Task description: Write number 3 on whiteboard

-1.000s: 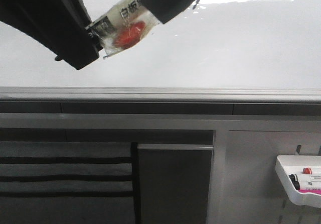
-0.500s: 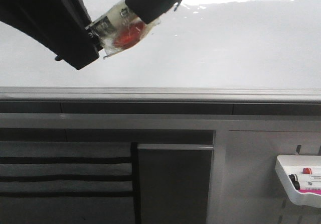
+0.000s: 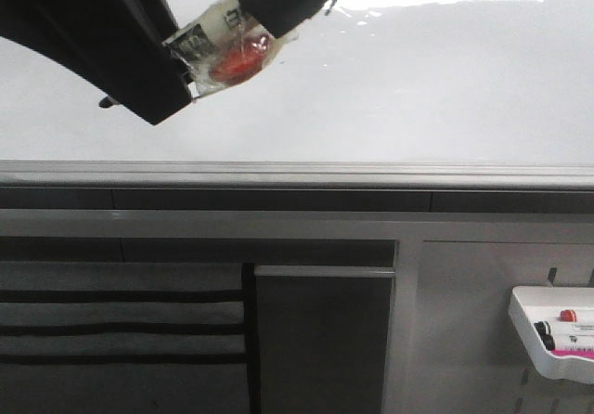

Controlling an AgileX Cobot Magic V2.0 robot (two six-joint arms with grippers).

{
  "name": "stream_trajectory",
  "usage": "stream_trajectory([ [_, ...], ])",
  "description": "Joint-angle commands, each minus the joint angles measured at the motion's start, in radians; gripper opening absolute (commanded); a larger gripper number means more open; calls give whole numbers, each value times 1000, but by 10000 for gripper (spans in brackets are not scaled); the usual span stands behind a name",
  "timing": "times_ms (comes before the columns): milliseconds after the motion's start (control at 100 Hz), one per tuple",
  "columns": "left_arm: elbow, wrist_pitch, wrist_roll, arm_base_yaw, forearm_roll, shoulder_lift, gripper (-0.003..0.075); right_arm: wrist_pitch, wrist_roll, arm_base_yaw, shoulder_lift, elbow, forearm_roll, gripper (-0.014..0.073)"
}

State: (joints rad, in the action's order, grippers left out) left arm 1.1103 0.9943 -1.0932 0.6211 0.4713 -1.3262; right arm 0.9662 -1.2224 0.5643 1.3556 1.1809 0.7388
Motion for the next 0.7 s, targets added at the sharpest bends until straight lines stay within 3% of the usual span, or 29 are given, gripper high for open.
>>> stream_trajectory([
  [0,36,-56,37,-20,46,50,347,-15,5,-9,-35,41,42,19],
  [260,-3,-78,143,-165,100,183,353,-47,271,-110,-153,31,-99,19],
  [440,-169,-155,150,-269,176,321,353,-183,396,-222,-277,-130,-97,19],
  [690,-381,-283,151,-319,236,493,353,-285,410,-268,-372,-320,-67,19],
])
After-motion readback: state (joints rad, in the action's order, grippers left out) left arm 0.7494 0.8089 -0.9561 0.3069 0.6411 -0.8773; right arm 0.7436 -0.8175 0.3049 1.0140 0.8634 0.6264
